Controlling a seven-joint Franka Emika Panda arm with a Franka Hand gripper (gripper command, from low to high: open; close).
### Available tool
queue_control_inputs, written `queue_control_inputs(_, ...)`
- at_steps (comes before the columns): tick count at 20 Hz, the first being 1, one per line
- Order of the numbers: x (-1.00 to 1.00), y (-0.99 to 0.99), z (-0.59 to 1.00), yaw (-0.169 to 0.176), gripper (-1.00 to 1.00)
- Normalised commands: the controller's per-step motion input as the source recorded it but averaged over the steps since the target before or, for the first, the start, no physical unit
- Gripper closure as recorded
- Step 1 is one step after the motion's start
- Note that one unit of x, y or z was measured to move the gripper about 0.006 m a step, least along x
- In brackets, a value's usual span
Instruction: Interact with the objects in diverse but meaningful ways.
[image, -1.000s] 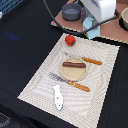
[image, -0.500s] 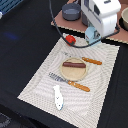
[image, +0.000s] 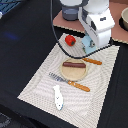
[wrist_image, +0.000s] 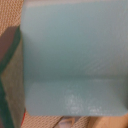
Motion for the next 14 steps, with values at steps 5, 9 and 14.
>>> queue_control_inputs(5,0.31,0.17,0.58,0.0,-1.0)
queue_control_inputs(9,0.18,0.11,0.36,0.002,-1.0)
queue_control_inputs(14,0.11,0.12,0.28,0.006,-1.0)
